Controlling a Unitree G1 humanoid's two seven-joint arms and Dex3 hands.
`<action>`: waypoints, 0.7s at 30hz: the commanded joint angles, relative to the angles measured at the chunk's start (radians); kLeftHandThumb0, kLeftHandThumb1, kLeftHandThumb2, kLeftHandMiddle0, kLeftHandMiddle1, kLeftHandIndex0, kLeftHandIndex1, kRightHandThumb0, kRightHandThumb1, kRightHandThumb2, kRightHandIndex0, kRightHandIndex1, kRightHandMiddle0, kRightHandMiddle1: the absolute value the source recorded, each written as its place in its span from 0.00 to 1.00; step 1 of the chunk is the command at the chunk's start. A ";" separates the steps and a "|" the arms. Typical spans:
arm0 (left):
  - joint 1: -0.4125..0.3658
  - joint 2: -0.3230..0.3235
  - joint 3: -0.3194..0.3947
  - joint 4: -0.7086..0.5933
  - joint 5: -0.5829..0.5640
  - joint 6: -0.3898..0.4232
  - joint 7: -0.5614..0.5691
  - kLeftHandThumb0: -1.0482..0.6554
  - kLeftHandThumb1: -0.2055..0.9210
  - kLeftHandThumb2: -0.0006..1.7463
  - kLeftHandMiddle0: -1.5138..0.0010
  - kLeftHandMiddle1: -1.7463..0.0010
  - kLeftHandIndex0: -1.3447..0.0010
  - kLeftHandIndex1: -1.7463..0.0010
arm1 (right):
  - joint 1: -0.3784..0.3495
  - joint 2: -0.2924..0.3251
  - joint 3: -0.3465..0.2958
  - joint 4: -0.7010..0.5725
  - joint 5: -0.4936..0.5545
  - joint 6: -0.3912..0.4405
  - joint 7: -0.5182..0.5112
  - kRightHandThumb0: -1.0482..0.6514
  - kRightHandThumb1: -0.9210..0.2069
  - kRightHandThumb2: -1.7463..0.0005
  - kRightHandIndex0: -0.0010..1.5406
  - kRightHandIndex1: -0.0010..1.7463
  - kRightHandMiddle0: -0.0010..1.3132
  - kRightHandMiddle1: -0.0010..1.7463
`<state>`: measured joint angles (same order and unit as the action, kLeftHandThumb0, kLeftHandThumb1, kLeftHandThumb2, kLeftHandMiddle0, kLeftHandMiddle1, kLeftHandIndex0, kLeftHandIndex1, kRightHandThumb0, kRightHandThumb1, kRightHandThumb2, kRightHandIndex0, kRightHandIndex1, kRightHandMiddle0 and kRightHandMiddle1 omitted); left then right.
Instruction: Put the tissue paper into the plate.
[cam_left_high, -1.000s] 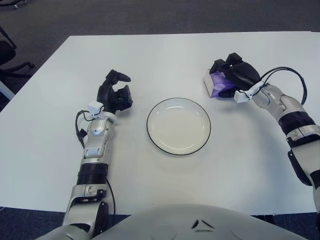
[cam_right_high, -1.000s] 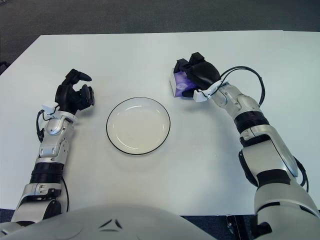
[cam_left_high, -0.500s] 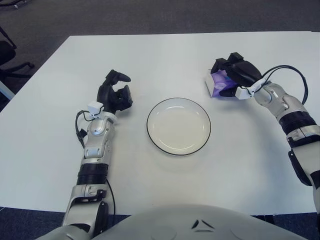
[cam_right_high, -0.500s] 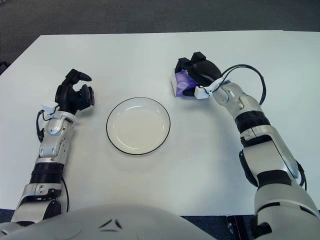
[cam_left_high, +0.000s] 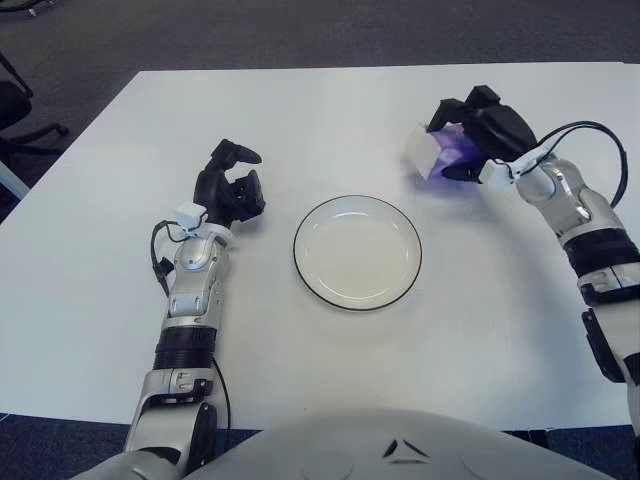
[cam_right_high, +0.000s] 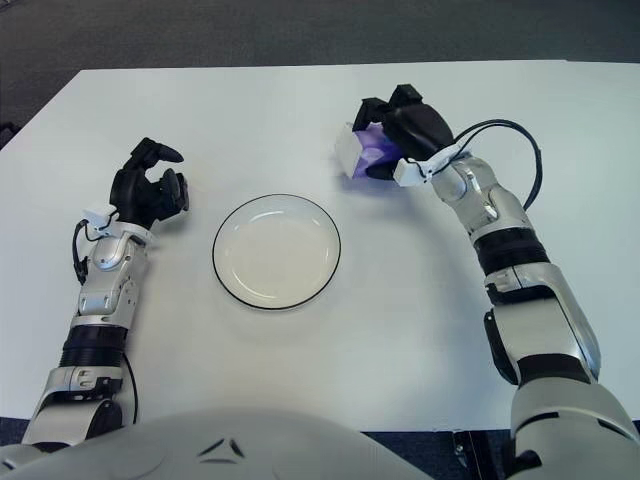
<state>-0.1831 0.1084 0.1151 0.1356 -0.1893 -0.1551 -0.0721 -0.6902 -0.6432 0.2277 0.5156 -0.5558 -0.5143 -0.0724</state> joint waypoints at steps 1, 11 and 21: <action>0.208 -0.100 -0.013 0.119 -0.017 -0.001 -0.001 0.37 0.64 0.61 0.17 0.00 0.66 0.00 | 0.018 0.021 -0.077 -0.113 0.074 0.057 0.013 0.91 0.63 0.18 0.45 1.00 0.71 1.00; 0.204 -0.094 -0.014 0.127 -0.011 -0.004 -0.002 0.37 0.64 0.61 0.17 0.00 0.66 0.00 | 0.041 0.060 -0.139 -0.245 0.155 0.109 0.044 0.92 0.64 0.16 0.46 1.00 0.72 1.00; 0.201 -0.089 -0.020 0.134 0.005 -0.013 0.002 0.37 0.63 0.62 0.17 0.00 0.65 0.00 | 0.048 0.127 -0.169 -0.329 0.238 0.158 0.080 0.92 0.65 0.16 0.46 1.00 0.74 1.00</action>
<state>-0.1829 0.1088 0.1153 0.1381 -0.1879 -0.1551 -0.0724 -0.6510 -0.5551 0.0881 0.2553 -0.3694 -0.3848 -0.0076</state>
